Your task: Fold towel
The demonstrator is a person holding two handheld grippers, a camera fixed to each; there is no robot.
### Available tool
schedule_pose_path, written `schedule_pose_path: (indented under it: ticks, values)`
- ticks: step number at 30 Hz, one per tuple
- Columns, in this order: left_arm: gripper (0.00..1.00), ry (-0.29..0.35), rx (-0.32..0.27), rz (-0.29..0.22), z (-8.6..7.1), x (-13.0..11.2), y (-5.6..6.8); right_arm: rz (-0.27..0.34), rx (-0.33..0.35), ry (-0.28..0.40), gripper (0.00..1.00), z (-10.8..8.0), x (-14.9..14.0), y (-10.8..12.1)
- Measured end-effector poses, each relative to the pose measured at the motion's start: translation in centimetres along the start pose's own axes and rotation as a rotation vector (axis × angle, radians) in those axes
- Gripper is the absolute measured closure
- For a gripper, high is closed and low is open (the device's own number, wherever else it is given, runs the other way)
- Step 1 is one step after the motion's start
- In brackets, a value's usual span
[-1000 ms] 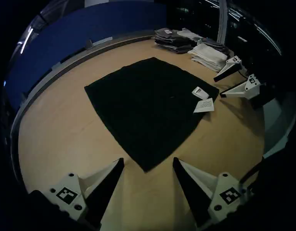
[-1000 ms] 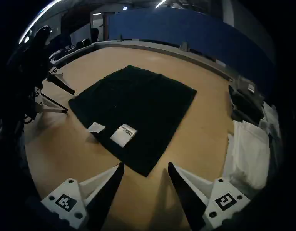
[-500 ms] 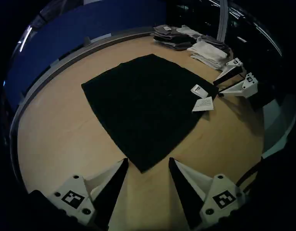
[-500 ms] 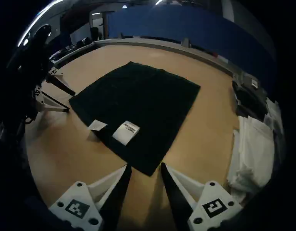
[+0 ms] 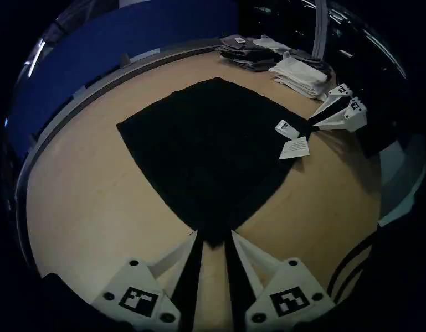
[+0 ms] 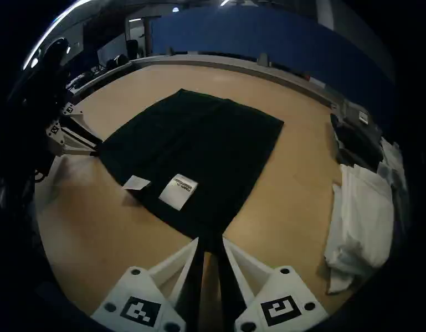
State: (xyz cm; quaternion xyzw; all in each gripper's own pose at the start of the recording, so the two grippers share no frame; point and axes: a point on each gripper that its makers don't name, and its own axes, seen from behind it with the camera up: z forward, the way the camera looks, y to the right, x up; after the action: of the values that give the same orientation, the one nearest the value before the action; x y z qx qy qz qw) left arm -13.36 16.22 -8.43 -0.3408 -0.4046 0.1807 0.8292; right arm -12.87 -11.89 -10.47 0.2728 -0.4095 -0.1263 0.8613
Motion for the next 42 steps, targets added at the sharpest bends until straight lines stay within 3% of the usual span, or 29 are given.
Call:
schedule_pose_path:
  ticks: [5, 21, 42]
  values:
    - [0.85, -0.003, 0.005, 0.007, 0.0, 0.1, -0.1, -0.004, 0.0, -0.001, 0.87, 0.0, 0.0, -0.1]
    - [0.88, 0.005, 0.011, -0.003, -0.3, 0.3, -0.2, 0.005, 0.014, 0.009, 0.9, -0.6, 0.7, -0.3]
    - [0.88, 0.039, 0.043, -0.045, -5.4, 3.1, 0.3, -0.007, -0.003, 0.083, 0.9, -5.4, 4.6, -0.4]
